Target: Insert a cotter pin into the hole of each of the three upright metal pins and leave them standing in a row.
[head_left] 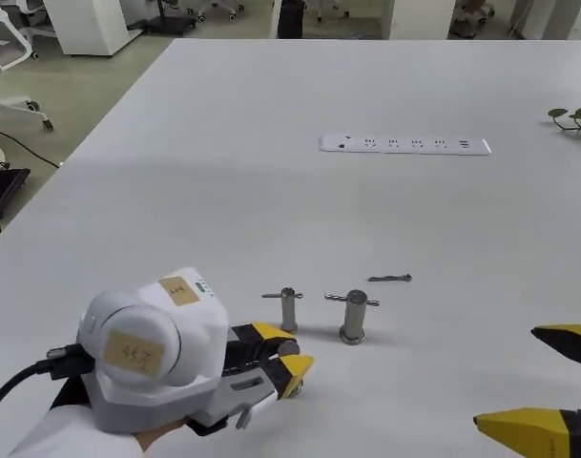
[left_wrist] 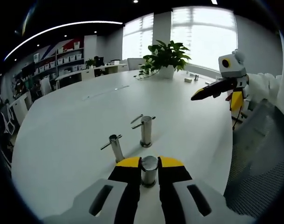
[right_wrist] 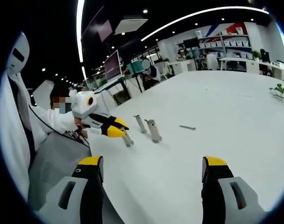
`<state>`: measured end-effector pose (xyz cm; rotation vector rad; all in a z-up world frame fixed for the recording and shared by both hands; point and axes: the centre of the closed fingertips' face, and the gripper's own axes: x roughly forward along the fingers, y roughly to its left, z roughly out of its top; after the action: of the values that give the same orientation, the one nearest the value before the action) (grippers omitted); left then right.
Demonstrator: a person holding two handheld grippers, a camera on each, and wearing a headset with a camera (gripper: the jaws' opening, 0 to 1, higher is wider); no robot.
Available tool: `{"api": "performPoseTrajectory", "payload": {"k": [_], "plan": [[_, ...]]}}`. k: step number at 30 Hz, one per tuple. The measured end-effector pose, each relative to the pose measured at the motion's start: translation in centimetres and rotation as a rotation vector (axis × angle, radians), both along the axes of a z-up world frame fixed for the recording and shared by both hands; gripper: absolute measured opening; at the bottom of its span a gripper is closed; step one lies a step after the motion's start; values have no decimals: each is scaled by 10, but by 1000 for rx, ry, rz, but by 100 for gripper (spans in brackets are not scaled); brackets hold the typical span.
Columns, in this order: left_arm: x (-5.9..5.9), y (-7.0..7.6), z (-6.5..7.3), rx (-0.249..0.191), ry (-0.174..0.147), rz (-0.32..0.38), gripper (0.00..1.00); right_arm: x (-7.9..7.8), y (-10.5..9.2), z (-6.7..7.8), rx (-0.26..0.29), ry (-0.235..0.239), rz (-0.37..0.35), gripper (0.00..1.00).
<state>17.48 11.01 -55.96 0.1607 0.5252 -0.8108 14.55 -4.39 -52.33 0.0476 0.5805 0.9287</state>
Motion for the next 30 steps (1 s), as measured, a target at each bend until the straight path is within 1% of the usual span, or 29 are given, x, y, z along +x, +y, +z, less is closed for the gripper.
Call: {"api": "performPoseTrajectory", "payload": {"k": [1, 3, 4, 5, 6, 7, 8, 9, 10, 12, 14, 15, 16, 17, 18, 19, 20, 21, 23, 25, 26, 28, 30], "plan": [[0, 0, 0, -6, -8, -14, 11, 0, 0, 0, -1, 0, 0, 85], [-1, 0, 1, -12, -9, -27, 11, 1, -1, 0, -3, 0, 1, 85], [-2, 0, 2, -23, -3, -31, 12, 1, -1, 0, -6, -1, 0, 85], [-5, -1, 4, -54, 13, -40, 13, 2, -1, 0, -8, 0, 0, 85], [-6, -3, 8, -79, 14, -43, 17, 2, -2, 1, -8, -1, 0, 85], [-6, -4, 13, -113, 14, -40, 22, 2, -2, 1, -9, -2, -2, 85], [-8, -3, 16, -125, 14, -44, 27, 3, -3, 2, -9, -4, -4, 85], [-8, -3, 19, -140, 16, -45, 35, 3, -3, 3, -10, -6, -5, 85], [-9, -2, 22, -161, 21, -41, 40, 4, -4, 3, -11, -7, -5, 85], [-11, -1, 29, -193, 26, -43, 46, 5, -5, 4, -17, -11, -5, 85], [-11, 2, 31, -198, 25, -35, 49, 6, -6, 4, -22, -12, -5, 85], [-9, 5, 34, -204, 19, -18, 52, 7, -7, 5, -24, -13, -5, 85], [-12, 5, 35, -226, 38, -24, 58, 7, -7, 5, -26, -13, -6, 85], [-17, 2, 36, -250, 64, -39, 67, 8, -8, 5, -30, -13, -5, 85], [-17, 4, 36, -238, 51, -37, 81, 8, -9, 5, -33, -14, -5, 85], [-18, 4, 36, -233, 49, -37, 89, 9, -9, 5, -35, -14, -4, 85], [-22, 6, 33, -217, 61, -44, 94, 9, -10, 5, -39, -14, -3, 85], [-24, 6, 33, -216, 69, -49, 96, 10, -10, 5, -42, -15, -1, 85], [-29, 9, 33, -223, 78, -53, 96, 12, -11, 6, -52, -18, 4, 85], [-32, 10, 33, -221, 78, -53, 99, 15, -12, 7, -74, -23, 17, 85], [-33, 11, 34, -221, 79, -56, 99, 17, -12, 7, -91, -27, 25, 85], [-35, 12, 34, -224, 87, -56, 99, 22, -11, 10, -100, -34, 37, 85], [-36, 14, 34, -218, 86, -56, 99, 29, -10, 15, -106, -46, 47, 85]]}}
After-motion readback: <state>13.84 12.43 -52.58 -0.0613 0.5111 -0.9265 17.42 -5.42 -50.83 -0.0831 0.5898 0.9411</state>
